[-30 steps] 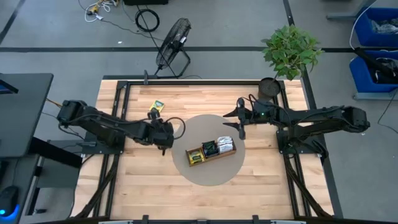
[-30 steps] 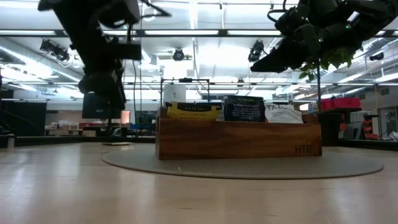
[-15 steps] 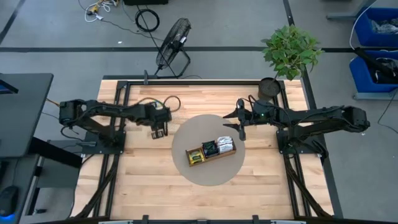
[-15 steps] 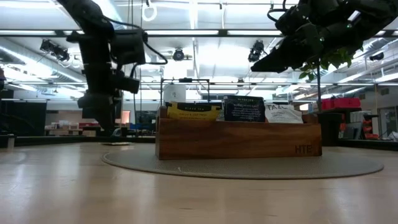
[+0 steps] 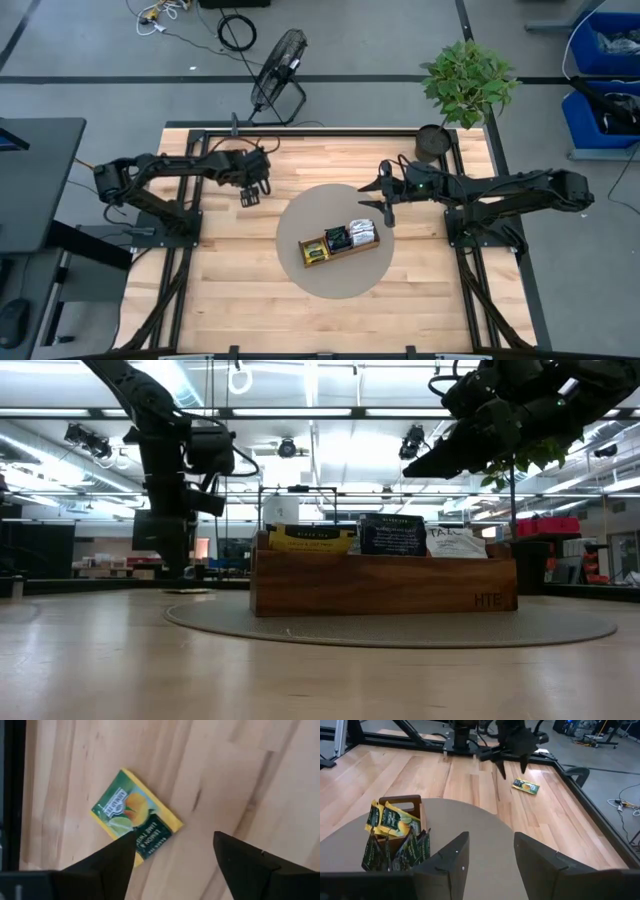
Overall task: Pick & Place Tea
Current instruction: Put the yellow tea bag into the left section of the wooden organizer
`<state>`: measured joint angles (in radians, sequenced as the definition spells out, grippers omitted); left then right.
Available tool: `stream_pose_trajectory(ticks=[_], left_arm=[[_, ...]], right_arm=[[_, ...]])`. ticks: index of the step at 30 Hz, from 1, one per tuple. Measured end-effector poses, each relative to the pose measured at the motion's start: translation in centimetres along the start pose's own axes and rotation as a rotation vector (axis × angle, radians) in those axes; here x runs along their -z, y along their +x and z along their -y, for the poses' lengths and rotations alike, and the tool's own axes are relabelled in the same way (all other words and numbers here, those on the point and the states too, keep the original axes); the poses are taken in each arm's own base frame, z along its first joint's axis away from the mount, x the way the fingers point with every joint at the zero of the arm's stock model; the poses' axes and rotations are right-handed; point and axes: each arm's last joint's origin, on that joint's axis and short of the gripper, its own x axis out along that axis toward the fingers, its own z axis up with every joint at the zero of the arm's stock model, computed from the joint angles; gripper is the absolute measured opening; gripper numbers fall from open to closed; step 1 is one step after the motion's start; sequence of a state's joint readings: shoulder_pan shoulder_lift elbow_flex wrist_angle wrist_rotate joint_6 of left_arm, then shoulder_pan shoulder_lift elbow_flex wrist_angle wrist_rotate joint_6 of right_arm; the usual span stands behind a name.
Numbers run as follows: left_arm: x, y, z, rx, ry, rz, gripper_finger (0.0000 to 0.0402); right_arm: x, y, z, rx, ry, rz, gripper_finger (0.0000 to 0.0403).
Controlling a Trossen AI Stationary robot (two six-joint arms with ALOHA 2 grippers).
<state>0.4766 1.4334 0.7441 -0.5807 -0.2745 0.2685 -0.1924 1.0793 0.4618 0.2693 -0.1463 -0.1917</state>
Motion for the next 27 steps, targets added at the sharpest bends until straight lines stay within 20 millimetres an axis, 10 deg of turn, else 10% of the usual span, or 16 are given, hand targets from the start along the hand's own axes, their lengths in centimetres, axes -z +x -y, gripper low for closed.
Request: stream_pose_trajectory(ticks=[27], left_arm=[[0.8,4.0,-3.4,0.100,0.000,-0.042,0.0273]], right_arm=[[0.0,0.0,0.0,0.000,0.008,-0.002,0.0164]])
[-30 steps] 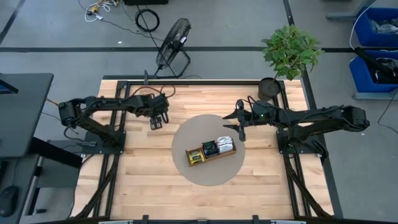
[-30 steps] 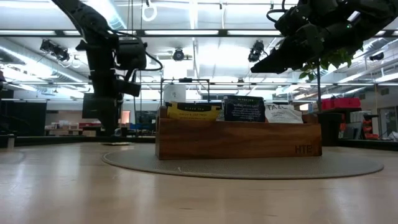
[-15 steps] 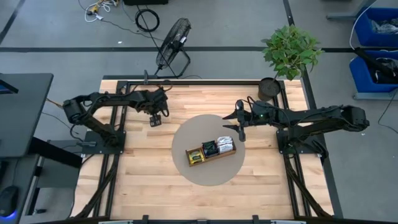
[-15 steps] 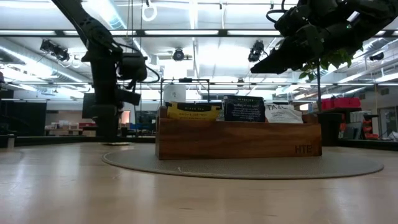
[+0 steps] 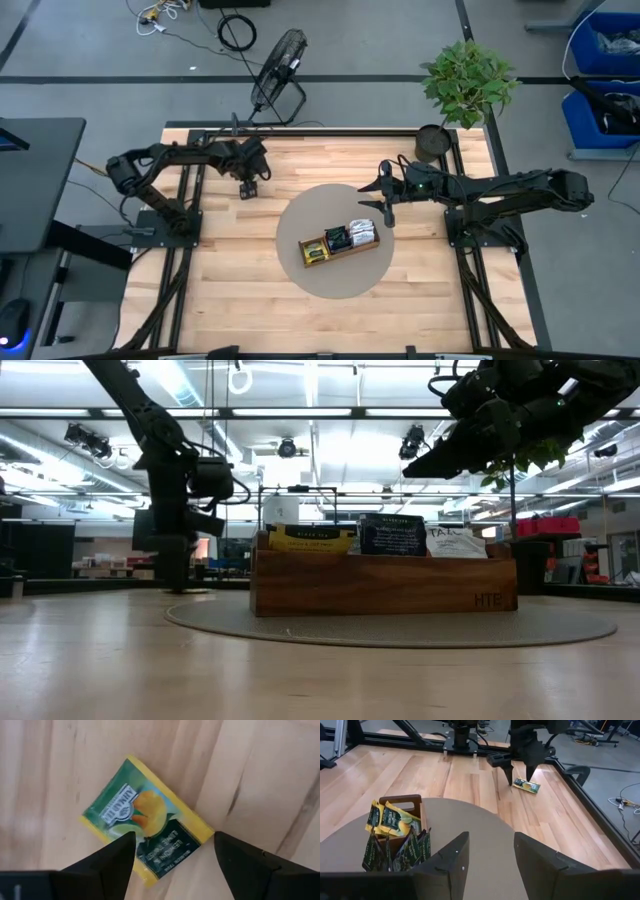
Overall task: Pick & Place Tea
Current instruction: Put the yellow tea bag into the left section of the wooden organizer
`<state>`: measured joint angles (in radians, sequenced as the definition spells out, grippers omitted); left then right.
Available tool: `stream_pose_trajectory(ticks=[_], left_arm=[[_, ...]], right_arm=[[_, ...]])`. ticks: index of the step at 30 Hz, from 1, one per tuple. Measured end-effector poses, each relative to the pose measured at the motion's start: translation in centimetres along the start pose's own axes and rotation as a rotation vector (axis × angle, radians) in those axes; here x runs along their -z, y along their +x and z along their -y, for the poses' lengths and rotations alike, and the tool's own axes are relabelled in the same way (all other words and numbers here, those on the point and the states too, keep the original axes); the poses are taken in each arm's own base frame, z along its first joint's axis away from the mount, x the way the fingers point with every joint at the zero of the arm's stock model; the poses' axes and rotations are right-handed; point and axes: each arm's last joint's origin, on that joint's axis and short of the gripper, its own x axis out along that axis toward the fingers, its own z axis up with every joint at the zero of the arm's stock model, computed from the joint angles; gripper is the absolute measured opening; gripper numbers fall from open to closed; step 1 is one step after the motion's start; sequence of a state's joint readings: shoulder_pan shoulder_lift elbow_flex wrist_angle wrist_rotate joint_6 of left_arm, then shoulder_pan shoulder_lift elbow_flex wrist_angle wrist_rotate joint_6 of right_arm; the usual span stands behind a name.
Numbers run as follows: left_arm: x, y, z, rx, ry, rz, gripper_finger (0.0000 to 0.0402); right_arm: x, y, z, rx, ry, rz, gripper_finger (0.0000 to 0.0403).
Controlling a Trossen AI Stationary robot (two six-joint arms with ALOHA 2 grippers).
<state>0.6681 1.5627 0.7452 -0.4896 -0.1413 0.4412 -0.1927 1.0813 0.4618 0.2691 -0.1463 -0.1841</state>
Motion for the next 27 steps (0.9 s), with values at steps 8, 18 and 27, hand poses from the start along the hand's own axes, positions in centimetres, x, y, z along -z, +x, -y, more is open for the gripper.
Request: stream_pose_trajectory(ticks=[8,18,27], left_arm=[[0.4,1.2,-0.5,0.098,-0.016,-0.017,0.0201],[0.5,1.3,-0.4,0.116,-0.013,-0.018,0.0056],[-1.0,0.0,-1.1,0.177,-0.144,-0.031,0.0003]], right_arm=[[0.0,0.0,0.0,0.000,0.001,0.000,0.0164],[0.0,0.0,0.0,0.000,0.010,0.001,0.0164],[0.0,0.0,0.0,0.000,0.016,0.000,0.0164]])
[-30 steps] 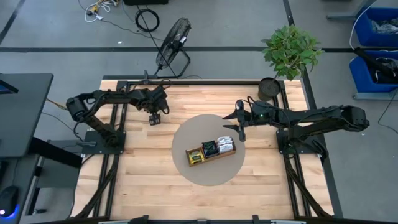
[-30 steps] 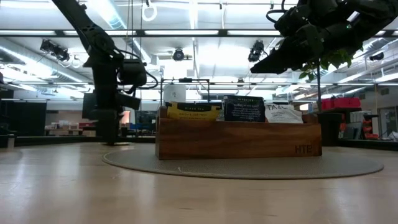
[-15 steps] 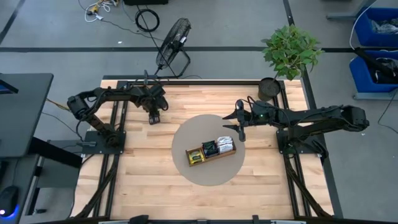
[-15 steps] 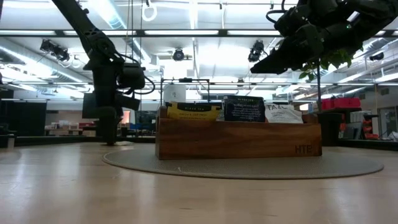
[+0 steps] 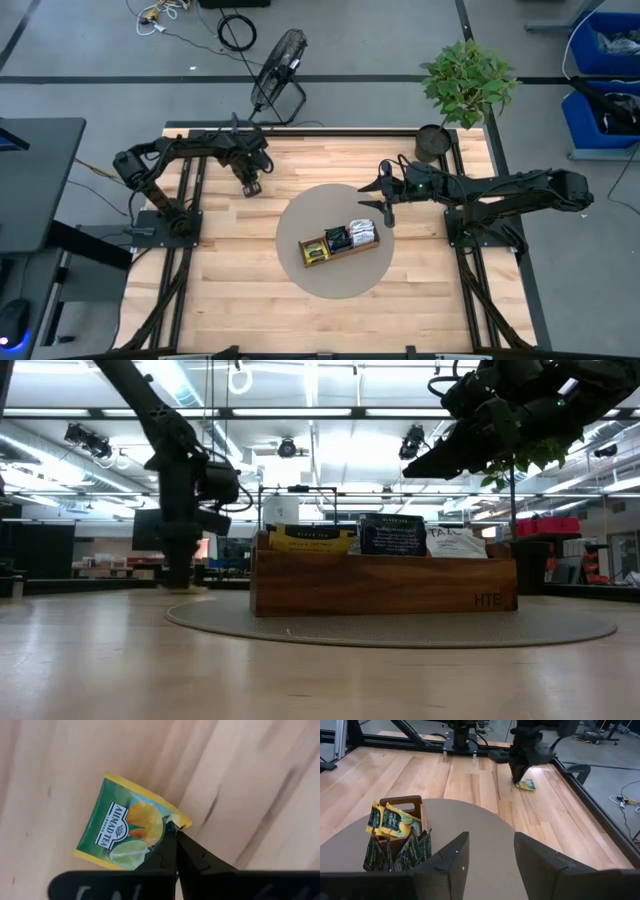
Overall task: Pick & Place Tea
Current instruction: Put the yellow tea bag into the left section of the wooden organizer
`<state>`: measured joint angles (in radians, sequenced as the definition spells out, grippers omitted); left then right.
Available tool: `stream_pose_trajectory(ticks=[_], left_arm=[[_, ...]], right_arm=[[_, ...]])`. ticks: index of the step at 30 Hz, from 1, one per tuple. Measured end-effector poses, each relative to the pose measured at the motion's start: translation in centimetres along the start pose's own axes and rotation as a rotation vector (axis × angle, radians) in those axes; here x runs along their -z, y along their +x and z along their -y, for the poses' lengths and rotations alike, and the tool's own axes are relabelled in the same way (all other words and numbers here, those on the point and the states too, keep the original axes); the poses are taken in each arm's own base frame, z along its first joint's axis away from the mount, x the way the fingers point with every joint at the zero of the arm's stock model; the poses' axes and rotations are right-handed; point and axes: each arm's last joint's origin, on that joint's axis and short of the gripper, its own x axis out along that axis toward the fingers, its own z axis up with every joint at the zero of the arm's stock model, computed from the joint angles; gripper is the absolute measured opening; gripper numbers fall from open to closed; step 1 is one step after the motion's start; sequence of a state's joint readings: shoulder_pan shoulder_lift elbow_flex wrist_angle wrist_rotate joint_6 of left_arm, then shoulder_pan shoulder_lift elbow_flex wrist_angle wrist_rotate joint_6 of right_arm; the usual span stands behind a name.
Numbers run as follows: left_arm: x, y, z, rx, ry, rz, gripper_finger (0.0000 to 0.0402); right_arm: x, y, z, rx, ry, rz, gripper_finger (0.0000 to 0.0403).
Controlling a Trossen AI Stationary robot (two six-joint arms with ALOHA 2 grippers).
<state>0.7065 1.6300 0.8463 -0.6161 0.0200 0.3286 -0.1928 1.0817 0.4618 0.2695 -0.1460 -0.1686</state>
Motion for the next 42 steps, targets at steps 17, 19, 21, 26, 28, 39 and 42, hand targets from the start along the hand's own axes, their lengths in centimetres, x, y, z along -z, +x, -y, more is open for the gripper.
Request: stream_pose_trajectory(ticks=[17,19,21,26,28,39,42], left_arm=[[-3.2,-3.3,3.9,0.338,0.024,0.061,0.0002],[-3.5,-3.6,4.4,0.368,0.029,0.072,0.0002],[-4.0,-4.1,4.9,0.405,0.030,0.091,0.0002],[-5.1,-5.2,6.4,0.507,0.063,0.136,0.0002],[-5.5,-5.7,7.1,0.532,0.084,0.152,0.0002],[-8.0,-8.9,10.0,0.575,0.195,0.267,0.0002],[-8.4,-9.5,10.5,0.579,0.214,0.287,0.0002]], right_arm=[[0.0,0.0,0.0,-0.001,-0.022,-0.004,0.0164],[0.1,0.0,0.0,-0.001,-0.022,-0.006,0.0164],[0.1,0.0,0.0,-0.002,-0.020,-0.007,0.0164],[0.5,0.5,0.0,-0.008,-0.037,-0.026,0.0164],[0.7,0.9,0.0,-0.014,-0.059,-0.036,0.0164],[1.1,4.1,0.2,-0.016,-0.225,-0.008,0.0164],[0.7,5.2,0.1,-0.026,-0.307,-0.013,0.0166]])
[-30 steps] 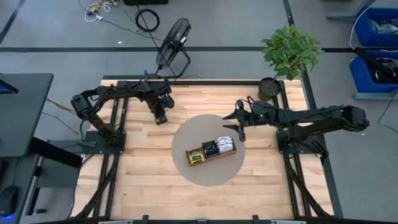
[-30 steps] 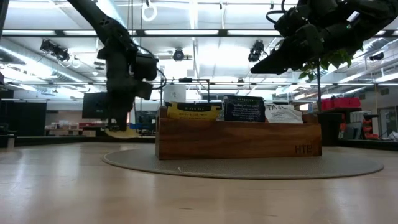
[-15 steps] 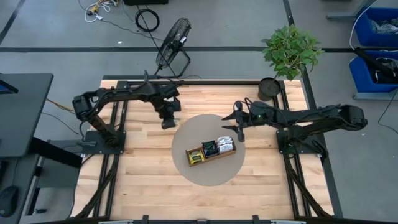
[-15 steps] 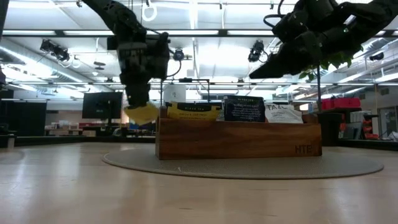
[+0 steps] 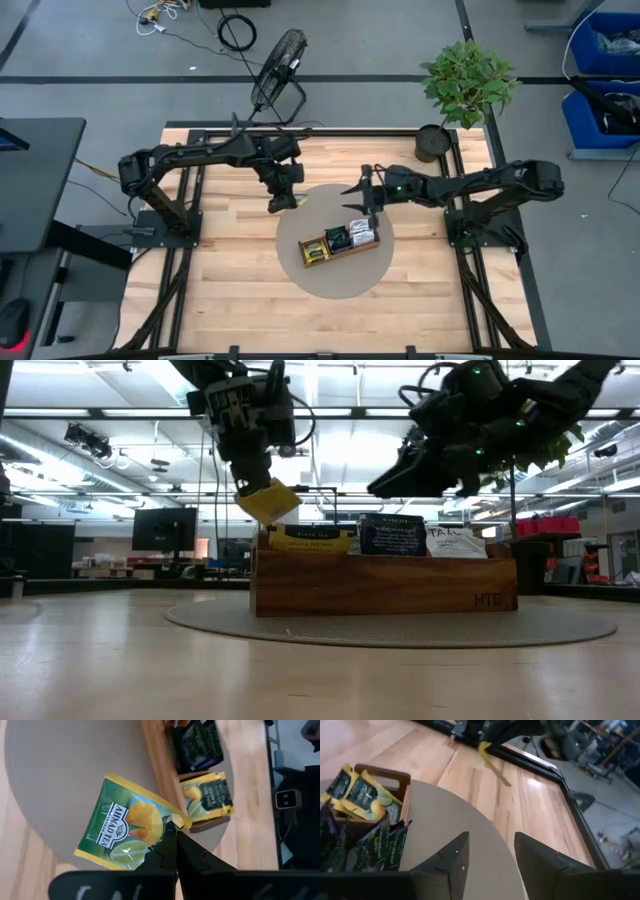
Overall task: Pick & Place Tea
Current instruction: Put the yellow tea bag into the left section of the wooden organizer
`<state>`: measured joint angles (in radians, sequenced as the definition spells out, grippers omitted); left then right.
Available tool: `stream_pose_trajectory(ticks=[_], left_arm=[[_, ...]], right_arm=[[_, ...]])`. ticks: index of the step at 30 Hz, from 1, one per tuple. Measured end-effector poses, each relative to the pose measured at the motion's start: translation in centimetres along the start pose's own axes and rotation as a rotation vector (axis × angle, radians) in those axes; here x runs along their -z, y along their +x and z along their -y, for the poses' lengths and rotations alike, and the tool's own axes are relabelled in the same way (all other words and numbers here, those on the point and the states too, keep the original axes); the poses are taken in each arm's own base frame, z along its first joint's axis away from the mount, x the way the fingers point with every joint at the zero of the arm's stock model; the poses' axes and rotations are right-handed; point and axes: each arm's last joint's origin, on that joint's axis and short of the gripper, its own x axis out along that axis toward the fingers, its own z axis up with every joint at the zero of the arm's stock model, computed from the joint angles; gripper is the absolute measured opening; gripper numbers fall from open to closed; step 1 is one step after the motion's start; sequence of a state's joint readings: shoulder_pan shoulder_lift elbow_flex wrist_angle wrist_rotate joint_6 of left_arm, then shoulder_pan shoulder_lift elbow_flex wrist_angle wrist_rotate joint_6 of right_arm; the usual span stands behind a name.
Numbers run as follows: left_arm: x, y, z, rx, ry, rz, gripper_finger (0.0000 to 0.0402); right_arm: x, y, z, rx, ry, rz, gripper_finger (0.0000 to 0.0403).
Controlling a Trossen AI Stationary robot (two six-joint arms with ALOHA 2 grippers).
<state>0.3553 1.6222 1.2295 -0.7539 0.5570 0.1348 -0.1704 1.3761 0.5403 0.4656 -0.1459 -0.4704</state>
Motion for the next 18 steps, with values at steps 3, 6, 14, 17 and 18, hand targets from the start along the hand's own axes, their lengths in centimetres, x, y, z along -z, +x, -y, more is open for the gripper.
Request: stream_pose_trajectory(ticks=[3,6,14,17,18], left_arm=[[-0.4,-0.1,0.3,0.002,0.012,0.009,0.0002],[-0.6,-0.2,0.5,0.003,0.021,0.015,0.0002],[-0.6,0.1,1.1,0.013,0.037,0.006,0.0002],[-0.6,0.3,1.3,0.017,0.043,0.003,0.0002],[-0.6,0.3,1.4,0.017,0.045,0.003,0.0002]], right_arm=[[-0.8,1.3,0.1,0.002,-0.060,-0.003,0.0169],[-1.6,2.6,0.1,0.026,-0.123,-0.022,0.0171],[-3.5,5.6,0.3,0.027,-0.246,-0.054,0.0171],[-4.0,6.6,0.6,0.017,-0.270,-0.067,0.0171],[-4.1,6.9,0.6,0.009,-0.274,-0.079,0.0171]])
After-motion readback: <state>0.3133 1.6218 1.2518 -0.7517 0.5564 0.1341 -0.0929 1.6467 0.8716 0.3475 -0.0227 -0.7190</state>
